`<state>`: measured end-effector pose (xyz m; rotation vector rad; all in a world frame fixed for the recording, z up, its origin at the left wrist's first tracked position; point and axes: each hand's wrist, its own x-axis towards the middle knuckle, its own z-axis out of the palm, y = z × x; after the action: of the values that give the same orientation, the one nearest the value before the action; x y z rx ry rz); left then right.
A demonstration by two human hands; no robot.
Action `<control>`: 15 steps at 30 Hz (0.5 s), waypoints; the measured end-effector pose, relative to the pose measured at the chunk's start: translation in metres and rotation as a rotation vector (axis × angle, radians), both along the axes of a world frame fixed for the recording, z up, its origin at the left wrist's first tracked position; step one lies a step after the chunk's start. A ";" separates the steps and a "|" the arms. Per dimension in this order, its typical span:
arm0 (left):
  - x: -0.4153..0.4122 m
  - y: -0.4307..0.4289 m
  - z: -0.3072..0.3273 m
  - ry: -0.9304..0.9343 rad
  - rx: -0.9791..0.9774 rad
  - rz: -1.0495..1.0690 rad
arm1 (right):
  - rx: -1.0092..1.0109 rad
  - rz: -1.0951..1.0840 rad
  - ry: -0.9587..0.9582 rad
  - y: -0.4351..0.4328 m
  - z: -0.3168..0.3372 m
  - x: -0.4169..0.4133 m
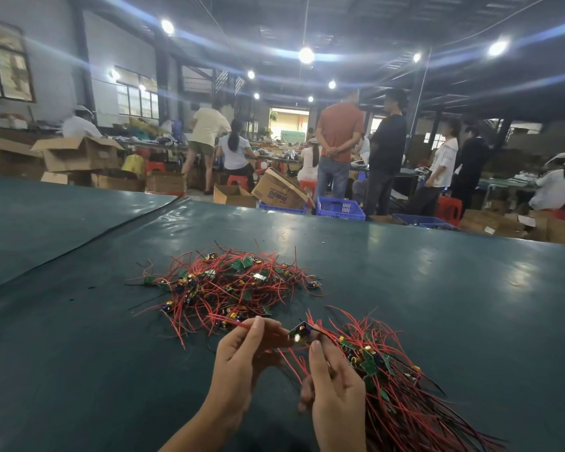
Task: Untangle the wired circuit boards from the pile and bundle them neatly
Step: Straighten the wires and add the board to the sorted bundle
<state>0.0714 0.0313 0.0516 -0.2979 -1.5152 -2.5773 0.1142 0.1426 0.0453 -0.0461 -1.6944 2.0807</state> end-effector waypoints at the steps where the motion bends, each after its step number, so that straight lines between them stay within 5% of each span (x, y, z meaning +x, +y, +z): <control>1: 0.001 -0.001 0.002 -0.021 0.027 -0.019 | -0.009 -0.005 0.005 0.000 0.000 0.000; 15: 0.000 -0.007 0.005 -0.097 -0.044 -0.137 | 0.098 0.001 0.043 0.004 -0.003 -0.001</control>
<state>0.0710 0.0243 0.0567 -0.2963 -1.6412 -2.7023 0.1136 0.1462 0.0424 0.0296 -1.7678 1.9819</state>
